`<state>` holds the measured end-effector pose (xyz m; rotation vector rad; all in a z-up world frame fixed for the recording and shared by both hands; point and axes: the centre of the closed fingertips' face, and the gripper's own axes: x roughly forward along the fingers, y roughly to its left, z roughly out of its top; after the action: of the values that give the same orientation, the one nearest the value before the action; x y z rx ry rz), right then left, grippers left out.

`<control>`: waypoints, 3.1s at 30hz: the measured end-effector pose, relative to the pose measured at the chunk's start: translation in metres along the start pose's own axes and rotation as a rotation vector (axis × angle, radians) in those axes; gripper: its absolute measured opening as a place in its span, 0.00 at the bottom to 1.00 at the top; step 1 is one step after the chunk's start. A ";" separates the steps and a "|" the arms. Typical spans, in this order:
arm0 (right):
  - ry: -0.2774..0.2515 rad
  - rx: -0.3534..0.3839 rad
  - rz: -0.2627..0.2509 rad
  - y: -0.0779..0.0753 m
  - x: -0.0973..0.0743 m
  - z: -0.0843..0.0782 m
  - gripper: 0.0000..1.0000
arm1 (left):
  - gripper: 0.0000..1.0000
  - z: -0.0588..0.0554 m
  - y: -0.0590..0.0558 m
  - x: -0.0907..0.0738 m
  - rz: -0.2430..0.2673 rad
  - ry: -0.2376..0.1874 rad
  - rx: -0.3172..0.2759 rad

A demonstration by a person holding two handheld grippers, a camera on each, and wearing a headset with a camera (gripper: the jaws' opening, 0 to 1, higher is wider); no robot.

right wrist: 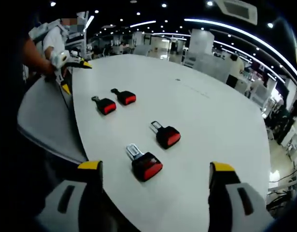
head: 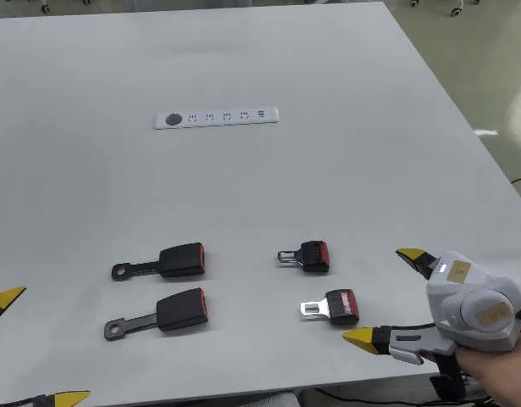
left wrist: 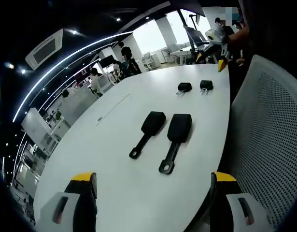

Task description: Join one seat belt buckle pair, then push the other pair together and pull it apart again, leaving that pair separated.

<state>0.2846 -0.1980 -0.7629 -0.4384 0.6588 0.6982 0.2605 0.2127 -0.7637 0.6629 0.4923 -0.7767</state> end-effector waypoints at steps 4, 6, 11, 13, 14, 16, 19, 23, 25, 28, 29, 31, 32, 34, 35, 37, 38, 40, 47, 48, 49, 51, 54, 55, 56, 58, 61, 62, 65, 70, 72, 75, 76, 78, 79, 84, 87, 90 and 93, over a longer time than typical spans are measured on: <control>-0.002 0.031 0.001 0.004 0.004 -0.005 1.00 | 1.00 0.007 0.006 -0.002 0.022 -0.031 -0.026; -0.018 0.043 -0.004 0.004 0.004 -0.003 1.00 | 1.00 0.005 0.007 -0.001 0.024 -0.024 -0.031; -0.028 0.046 -0.009 0.001 0.003 -0.003 1.00 | 1.00 0.004 0.004 0.001 0.010 -0.015 -0.027; -0.026 0.041 -0.007 -0.001 0.001 -0.003 1.00 | 1.00 0.002 0.005 0.001 0.015 -0.009 -0.028; -0.025 0.030 -0.011 -0.004 0.001 -0.003 1.00 | 1.00 0.003 0.005 0.001 0.017 -0.006 -0.027; -0.026 0.012 -0.020 -0.009 0.000 -0.002 1.00 | 1.00 0.004 0.006 0.000 0.019 -0.005 -0.026; -0.035 0.006 -0.029 -0.014 0.001 0.000 1.00 | 1.00 0.002 0.005 0.001 0.016 0.003 -0.023; -0.040 -0.007 -0.024 -0.014 0.006 0.003 1.00 | 1.00 0.002 0.005 0.001 0.019 0.008 -0.017; -0.041 -0.009 -0.013 -0.012 0.010 0.004 1.00 | 1.00 0.002 0.006 0.001 0.021 0.011 -0.016; -0.034 -0.021 0.010 -0.006 0.016 0.006 1.00 | 1.00 0.001 0.007 0.000 0.023 0.010 -0.016; -0.031 -0.026 0.016 -0.005 0.017 0.007 1.00 | 1.00 0.002 0.007 0.000 0.024 0.003 -0.024; -0.026 -0.034 0.027 -0.002 0.018 0.010 1.00 | 1.00 0.005 0.010 -0.001 0.033 -0.016 -0.033; -0.023 -0.031 0.029 -0.003 0.019 0.011 1.00 | 1.00 0.005 0.010 -0.001 0.034 -0.015 -0.034; -0.020 -0.027 0.031 -0.005 0.020 0.012 1.00 | 1.00 0.005 0.011 -0.001 0.034 -0.019 -0.041; -0.021 -0.023 0.033 -0.005 0.020 0.013 1.00 | 1.00 0.005 0.010 -0.001 0.033 -0.023 -0.038; -0.023 -0.023 0.030 -0.005 0.022 0.015 1.00 | 1.00 0.005 0.009 -0.001 0.029 -0.022 -0.033; -0.022 -0.029 0.036 -0.003 0.023 0.016 0.99 | 1.00 0.005 0.009 -0.001 0.028 -0.023 -0.032; -0.027 -0.047 0.037 -0.002 0.024 0.018 0.99 | 1.00 0.007 0.010 -0.001 0.036 -0.028 -0.026; -0.034 -0.078 0.057 0.003 0.028 0.022 0.99 | 1.00 0.005 0.011 -0.001 0.040 -0.022 -0.022; -0.034 -0.090 0.061 0.004 0.029 0.022 0.99 | 1.00 0.004 0.011 -0.001 0.042 -0.021 -0.023; -0.030 -0.097 0.059 0.003 0.029 0.021 0.99 | 1.00 0.004 0.011 -0.001 0.044 -0.020 -0.024; -0.037 -0.103 0.059 0.002 0.029 0.022 0.98 | 1.00 0.002 0.011 0.000 0.042 -0.009 -0.028; -0.050 -0.097 0.053 0.000 0.028 0.023 0.96 | 1.00 0.000 0.010 0.001 0.035 0.001 -0.021; -0.058 -0.095 0.051 0.000 0.028 0.024 0.96 | 1.00 0.000 0.010 0.001 0.035 0.001 -0.019; -0.063 -0.089 0.050 0.000 0.028 0.023 0.96 | 1.00 0.000 0.010 0.001 0.037 -0.001 -0.018; -0.063 -0.082 0.048 0.001 0.027 0.020 0.97 | 1.00 -0.001 0.010 0.002 0.035 0.008 -0.023; -0.069 -0.080 0.049 0.002 0.025 0.018 0.98 | 1.00 -0.002 0.009 0.002 0.034 0.011 -0.019; -0.075 -0.072 0.054 0.003 0.024 0.017 0.99 | 1.00 -0.002 0.009 0.002 0.033 0.013 -0.018; -0.073 -0.064 0.059 0.005 0.023 0.015 1.00 | 1.00 -0.002 0.009 0.002 0.036 0.012 -0.017; -0.072 -0.055 0.056 0.005 0.021 0.011 1.00 | 1.00 -0.003 0.008 0.002 0.033 0.014 -0.017; -0.073 -0.054 0.052 0.005 0.020 0.011 1.00 | 1.00 -0.002 0.007 0.002 0.031 0.013 -0.016; -0.070 -0.054 0.044 0.005 0.019 0.010 0.99 | 1.00 -0.001 0.007 0.002 0.031 0.008 -0.016; -0.070 -0.058 0.041 0.005 0.019 0.009 0.98 | 1.00 0.000 0.007 0.002 0.031 0.008 -0.017; -0.070 -0.058 0.039 0.005 0.018 0.009 0.98 | 1.00 -0.001 0.007 0.003 0.029 0.010 -0.017; -0.069 -0.057 0.040 0.006 0.018 0.009 0.98 | 1.00 0.000 0.007 0.003 0.029 0.008 -0.016; -0.071 -0.050 0.055 0.010 0.019 0.010 1.00 | 1.00 -0.001 0.006 0.004 0.025 0.010 -0.015; -0.071 -0.057 0.059 0.010 0.020 0.011 1.00 | 1.00 -0.002 0.006 0.004 0.024 0.014 -0.016; -0.073 -0.061 0.059 0.009 0.020 0.012 1.00 | 1.00 -0.002 0.005 0.005 0.019 0.017 -0.015; -0.073 -0.061 0.055 0.006 0.021 0.012 1.00 | 1.00 -0.003 0.004 0.005 0.017 0.022 -0.014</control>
<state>0.2973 -0.1776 -0.7696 -0.4505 0.5835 0.7850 0.2659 0.2146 -0.7672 0.6619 0.5108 -0.7497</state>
